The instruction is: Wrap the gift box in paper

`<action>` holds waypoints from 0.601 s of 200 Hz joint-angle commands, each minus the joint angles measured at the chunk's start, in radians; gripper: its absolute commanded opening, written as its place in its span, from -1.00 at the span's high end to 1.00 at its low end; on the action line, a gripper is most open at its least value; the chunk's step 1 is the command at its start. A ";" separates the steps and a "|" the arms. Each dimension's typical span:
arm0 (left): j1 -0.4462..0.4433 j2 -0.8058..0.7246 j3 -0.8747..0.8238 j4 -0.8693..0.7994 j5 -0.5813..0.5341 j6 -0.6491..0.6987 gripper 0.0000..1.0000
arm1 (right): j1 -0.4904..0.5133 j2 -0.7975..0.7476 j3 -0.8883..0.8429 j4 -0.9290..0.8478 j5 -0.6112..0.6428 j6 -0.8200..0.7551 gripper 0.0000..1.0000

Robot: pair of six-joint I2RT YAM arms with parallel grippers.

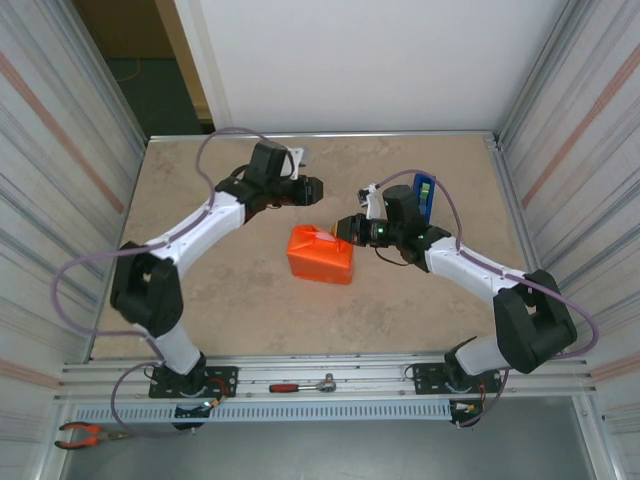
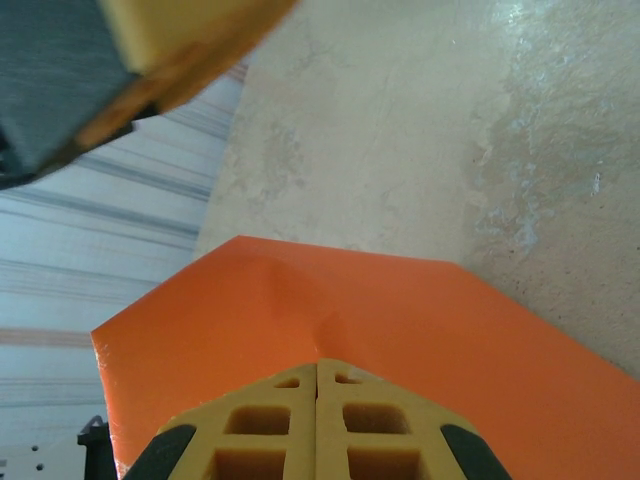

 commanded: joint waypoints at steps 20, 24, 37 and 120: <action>-0.004 0.025 0.071 -0.259 0.233 0.166 0.39 | 0.010 0.036 -0.063 -0.149 0.005 -0.021 1.00; -0.005 0.019 0.068 -0.266 0.241 0.173 0.41 | 0.008 0.036 -0.063 -0.149 0.003 -0.021 1.00; -0.015 -0.007 0.047 -0.286 0.245 0.199 0.45 | 0.004 0.036 -0.064 -0.149 0.002 -0.021 1.00; -0.058 -0.107 -0.045 -0.354 0.241 0.289 0.48 | -0.021 0.048 -0.059 -0.155 -0.006 -0.019 1.00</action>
